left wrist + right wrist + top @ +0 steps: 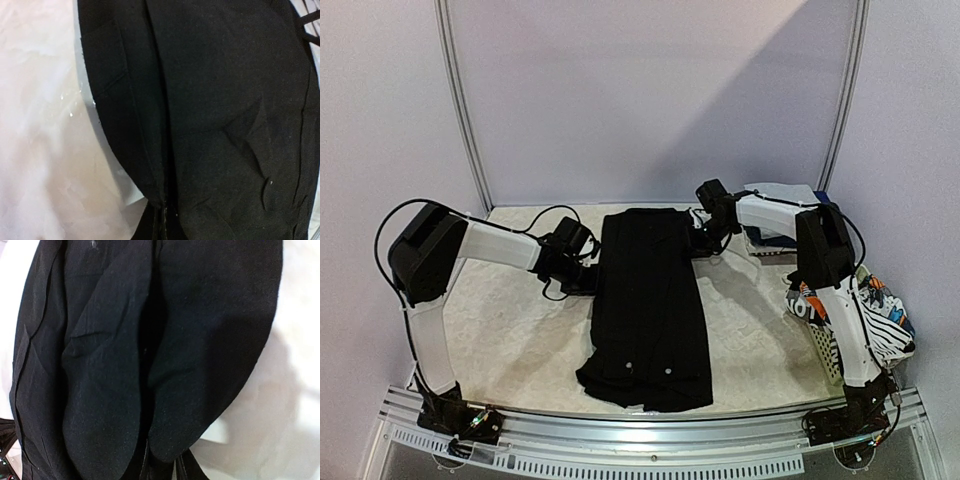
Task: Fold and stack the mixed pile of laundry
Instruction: Rotate the rectangle-folded shirt at the center of the board, then smooth out the rectangle-folded shirt at the center of the board.
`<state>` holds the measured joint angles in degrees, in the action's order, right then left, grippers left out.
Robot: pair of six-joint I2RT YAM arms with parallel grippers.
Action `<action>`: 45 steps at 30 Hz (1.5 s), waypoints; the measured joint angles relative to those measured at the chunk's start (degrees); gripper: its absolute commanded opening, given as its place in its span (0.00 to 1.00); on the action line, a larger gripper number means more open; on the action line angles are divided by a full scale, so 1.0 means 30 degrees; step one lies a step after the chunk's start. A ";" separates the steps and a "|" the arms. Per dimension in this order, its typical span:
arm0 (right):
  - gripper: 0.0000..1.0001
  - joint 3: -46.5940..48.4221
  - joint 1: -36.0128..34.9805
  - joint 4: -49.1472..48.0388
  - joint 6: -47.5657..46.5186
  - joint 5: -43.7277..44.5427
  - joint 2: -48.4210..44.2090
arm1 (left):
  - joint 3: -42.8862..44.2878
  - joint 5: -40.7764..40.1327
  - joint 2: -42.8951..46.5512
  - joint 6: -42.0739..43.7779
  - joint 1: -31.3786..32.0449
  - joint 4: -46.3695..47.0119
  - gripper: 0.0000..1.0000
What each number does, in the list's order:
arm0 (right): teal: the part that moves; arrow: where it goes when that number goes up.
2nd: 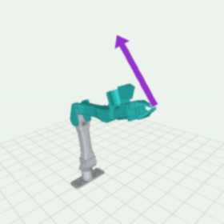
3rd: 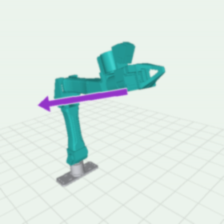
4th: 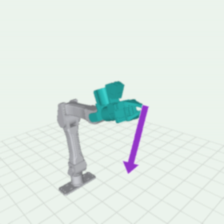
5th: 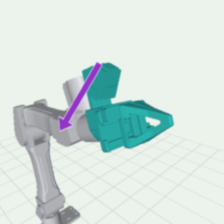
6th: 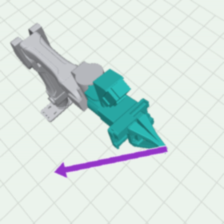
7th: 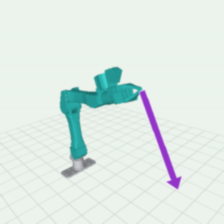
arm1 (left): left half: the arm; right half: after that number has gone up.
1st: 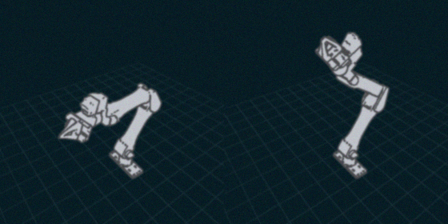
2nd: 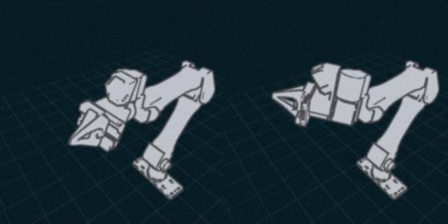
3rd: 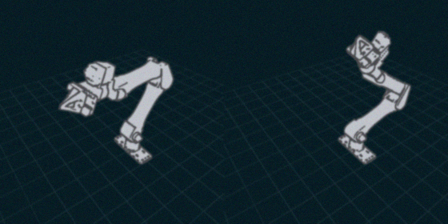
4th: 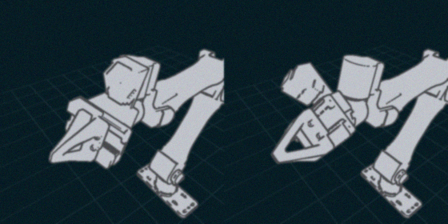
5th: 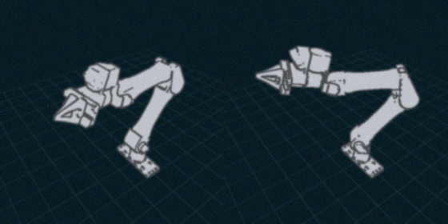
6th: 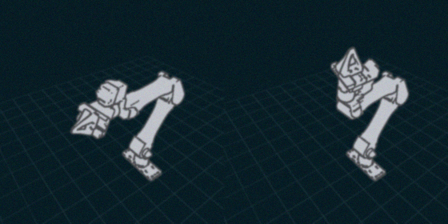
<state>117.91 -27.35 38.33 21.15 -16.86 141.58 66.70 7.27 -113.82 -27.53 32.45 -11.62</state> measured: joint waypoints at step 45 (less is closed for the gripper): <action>0.20 -0.8488 -0.1253 -0.3716 0.0342 -0.0634 -0.7563 | -0.3993 -0.6739 0.8400 -0.0780 0.5326 -0.4532 0.45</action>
<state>92.44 -31.11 27.18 22.17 -18.76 118.89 54.72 -12.95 -88.62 -29.87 48.42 -25.21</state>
